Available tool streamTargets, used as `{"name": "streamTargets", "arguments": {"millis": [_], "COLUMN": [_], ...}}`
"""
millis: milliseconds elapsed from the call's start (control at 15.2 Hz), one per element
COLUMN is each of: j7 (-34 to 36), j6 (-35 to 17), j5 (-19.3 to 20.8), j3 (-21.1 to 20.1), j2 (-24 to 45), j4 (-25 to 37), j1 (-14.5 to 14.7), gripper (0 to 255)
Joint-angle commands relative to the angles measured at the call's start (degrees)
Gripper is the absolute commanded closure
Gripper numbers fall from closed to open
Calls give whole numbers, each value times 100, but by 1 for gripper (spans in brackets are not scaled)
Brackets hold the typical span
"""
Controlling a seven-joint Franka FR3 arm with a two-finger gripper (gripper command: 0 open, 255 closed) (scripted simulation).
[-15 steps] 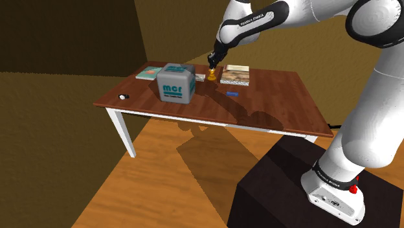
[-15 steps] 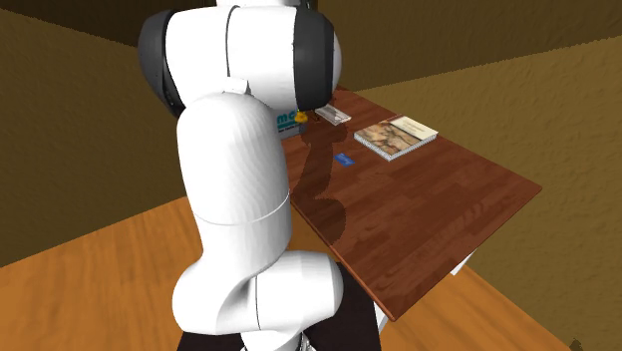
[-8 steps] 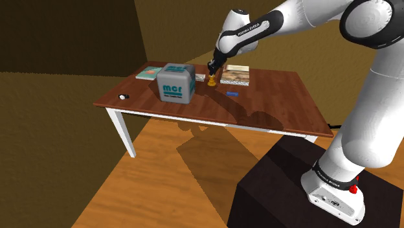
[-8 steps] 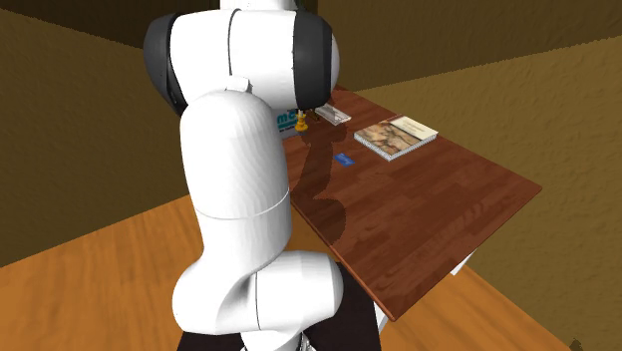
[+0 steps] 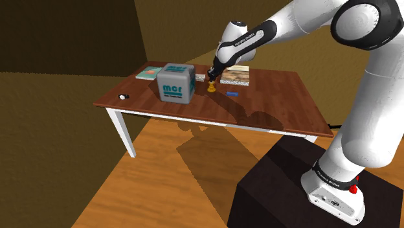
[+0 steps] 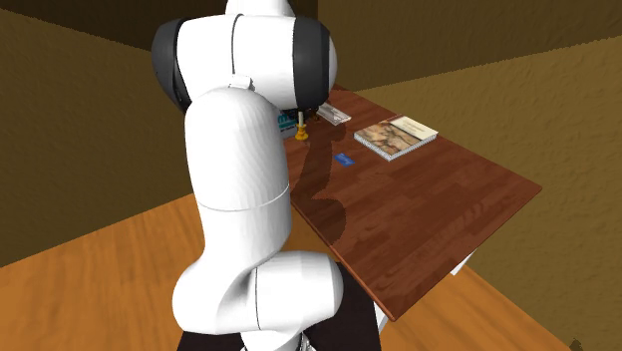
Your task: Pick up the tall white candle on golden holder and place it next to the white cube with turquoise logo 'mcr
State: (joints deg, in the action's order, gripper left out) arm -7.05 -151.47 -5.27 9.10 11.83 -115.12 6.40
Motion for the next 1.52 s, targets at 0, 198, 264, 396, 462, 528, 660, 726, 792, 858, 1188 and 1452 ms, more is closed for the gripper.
{"name": "streamTargets", "arguments": {"millis": [0, 198, 264, 396, 462, 528, 660, 726, 792, 858, 1188, 1452], "j7": [-27, -74, -90, -125, -142, -160, -198, -217, -228, -228, -228, -228], "j6": [-141, -343, -410, -542, -608, -674, -803, -868, -905, -905, -905, -904], "j5": [-37, -97, -118, -161, -183, -205, -251, -275, -288, -289, -289, -288], "j3": [-14, -39, -48, -69, -81, -94, -121, -135, -144, -144, -144, -144], "j2": [85, 212, 257, 348, 396, 444, 542, 593, 622, 623, 623, 622], "j4": [-54, -131, -153, -196, -215, -233, -265, -279, -288, -286, -286, -286], "j1": [-9, -26, -32, -47, -56, -64, -84, -94, -100, -101, -101, -100], "gripper": [255, 255, 255, 255, 255, 255, 255, 255, 255, 255, 255, 0]}}
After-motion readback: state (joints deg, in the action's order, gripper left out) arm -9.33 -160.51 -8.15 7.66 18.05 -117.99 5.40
